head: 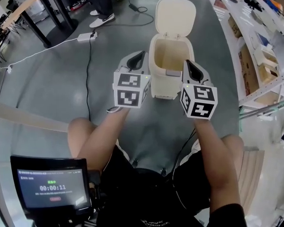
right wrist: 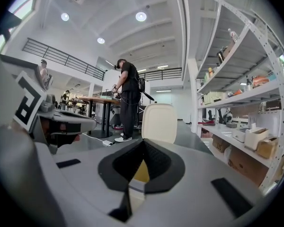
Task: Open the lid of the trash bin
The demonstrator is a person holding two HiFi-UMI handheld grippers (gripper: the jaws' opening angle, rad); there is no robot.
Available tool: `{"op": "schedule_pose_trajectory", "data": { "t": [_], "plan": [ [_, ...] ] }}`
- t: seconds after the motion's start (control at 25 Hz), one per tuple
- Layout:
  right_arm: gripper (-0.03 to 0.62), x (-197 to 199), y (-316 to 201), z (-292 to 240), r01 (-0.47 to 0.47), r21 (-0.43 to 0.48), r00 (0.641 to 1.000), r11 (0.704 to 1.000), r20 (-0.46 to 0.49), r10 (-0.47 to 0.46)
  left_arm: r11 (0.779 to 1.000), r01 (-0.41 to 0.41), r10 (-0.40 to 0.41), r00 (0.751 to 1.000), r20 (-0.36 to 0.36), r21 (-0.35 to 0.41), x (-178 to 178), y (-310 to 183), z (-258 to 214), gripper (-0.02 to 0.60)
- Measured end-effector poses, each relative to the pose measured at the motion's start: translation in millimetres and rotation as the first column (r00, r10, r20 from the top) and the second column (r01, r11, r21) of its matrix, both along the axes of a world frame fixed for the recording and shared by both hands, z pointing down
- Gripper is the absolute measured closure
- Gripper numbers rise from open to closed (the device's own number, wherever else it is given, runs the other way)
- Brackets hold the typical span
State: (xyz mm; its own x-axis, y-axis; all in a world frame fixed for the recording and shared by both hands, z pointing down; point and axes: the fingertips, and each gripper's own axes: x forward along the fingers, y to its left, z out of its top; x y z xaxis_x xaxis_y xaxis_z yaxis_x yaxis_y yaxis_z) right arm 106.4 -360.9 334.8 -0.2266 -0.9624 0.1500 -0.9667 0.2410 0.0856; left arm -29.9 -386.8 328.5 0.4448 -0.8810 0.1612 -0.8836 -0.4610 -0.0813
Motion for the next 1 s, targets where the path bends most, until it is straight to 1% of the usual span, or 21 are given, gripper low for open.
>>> {"op": "schedule_pose_trajectory", "data": {
  "t": [0.08, 0.24, 0.48, 0.68, 0.84, 1.0],
  "plan": [
    [0.591, 2.5, 5.3, -2.6, -0.003, 0.005, 1.0, 1.0, -0.004, 0.003, 1.0, -0.006, 0.006, 1.0, -0.005, 0.001, 2.8, 6.0, -3.8, 0.583],
    [0.591, 5.1, 38.8, -12.5, 0.011, 0.008, 1.0, 1.0, 0.009, -0.011, 1.0, -0.002, 0.002, 1.0, -0.017, -0.009, 9.4, 40.9, -15.5, 0.583],
    [0.591, -12.3, 70.3, -19.9, 0.039, 0.022, 0.999, 0.999, 0.029, -0.04, 1.0, 0.001, -0.001, 1.0, -0.03, -0.005, 8.5, 78.7, -20.0, 0.583],
    [0.591, -31.9, 101.9, -23.2, 0.077, 0.038, 0.997, 0.996, 0.0, -0.077, 1.0, 0.002, -0.002, 0.999, -0.032, 0.0, 5.6, 114.0, -21.2, 0.583],
    [0.591, -39.9, 129.1, -24.2, 0.102, 0.048, 0.994, 0.994, -0.03, -0.1, 1.0, 0.004, -0.004, 1.0, -0.028, 0.002, 1.4, 140.5, -21.3, 0.583],
    [0.591, -45.9, 155.3, -25.1, 0.117, 0.05, 0.993, 0.992, -0.041, -0.115, 1.0, 0.017, -0.018, 0.998, -0.056, -0.016, -5.3, 165.5, -19.9, 0.581]
  ]
}}
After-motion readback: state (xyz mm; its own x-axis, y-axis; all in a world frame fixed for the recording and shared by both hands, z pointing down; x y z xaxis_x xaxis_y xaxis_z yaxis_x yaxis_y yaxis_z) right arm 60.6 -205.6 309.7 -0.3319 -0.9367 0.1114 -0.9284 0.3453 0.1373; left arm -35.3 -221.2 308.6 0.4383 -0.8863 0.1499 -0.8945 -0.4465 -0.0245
